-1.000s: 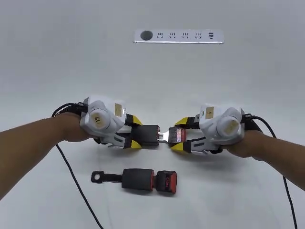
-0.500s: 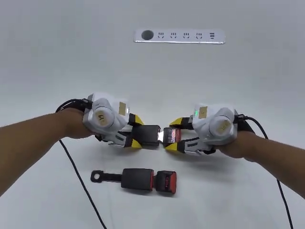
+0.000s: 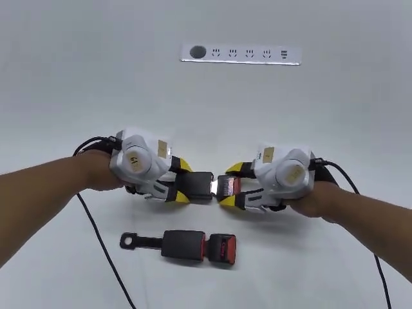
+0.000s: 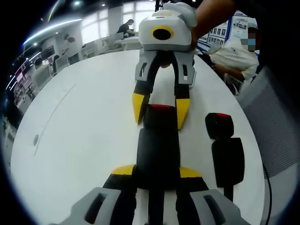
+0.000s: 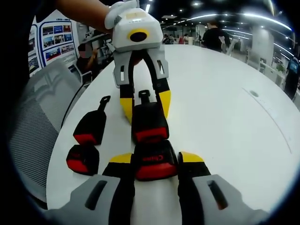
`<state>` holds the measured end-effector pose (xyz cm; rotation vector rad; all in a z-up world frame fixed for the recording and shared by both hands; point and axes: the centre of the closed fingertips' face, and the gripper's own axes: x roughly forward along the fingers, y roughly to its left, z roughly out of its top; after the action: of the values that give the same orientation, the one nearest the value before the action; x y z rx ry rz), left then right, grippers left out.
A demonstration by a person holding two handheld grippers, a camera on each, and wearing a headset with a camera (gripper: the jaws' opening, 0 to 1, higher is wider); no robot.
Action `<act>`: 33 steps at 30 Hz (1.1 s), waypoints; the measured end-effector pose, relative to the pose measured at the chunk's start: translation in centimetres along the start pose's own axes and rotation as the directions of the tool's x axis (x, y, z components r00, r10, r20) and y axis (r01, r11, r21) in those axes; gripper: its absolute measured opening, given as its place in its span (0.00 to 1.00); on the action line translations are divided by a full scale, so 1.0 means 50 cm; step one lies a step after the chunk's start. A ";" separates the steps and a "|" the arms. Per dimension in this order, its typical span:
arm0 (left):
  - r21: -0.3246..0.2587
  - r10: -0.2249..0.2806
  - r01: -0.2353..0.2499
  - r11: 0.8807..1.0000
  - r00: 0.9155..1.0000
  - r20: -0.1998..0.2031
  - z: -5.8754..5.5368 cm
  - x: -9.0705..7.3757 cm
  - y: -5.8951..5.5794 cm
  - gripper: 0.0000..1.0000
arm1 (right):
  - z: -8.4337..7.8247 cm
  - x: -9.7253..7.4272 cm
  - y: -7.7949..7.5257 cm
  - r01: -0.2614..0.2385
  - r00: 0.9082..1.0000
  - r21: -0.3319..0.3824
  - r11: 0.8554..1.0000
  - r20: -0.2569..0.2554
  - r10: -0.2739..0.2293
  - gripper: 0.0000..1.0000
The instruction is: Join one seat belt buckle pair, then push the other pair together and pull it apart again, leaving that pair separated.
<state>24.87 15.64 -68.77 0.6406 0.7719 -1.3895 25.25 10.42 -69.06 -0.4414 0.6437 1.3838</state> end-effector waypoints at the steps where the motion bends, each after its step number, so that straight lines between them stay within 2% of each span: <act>1: 0.000 0.000 0.000 1.000 1.000 -0.001 -0.001 0.001 0.000 0.32 | 0.000 0.000 0.000 0.000 1.000 -0.002 1.000 -0.002 0.000 0.34; 15: 0.018 -0.005 0.005 1.000 1.000 -0.018 -0.008 0.005 0.003 0.33 | -0.003 0.006 0.001 0.000 0.999 -0.026 1.000 -0.042 -0.001 0.34; 33: 0.016 -0.008 0.008 1.000 1.000 -0.007 -0.014 0.007 0.006 0.33 | -0.006 0.009 -0.004 0.001 0.998 -0.043 0.999 -0.057 -0.004 0.35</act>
<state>25.08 16.03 -69.49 0.6557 0.7697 -1.4030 25.41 10.55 -69.62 -0.5174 0.6611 1.3886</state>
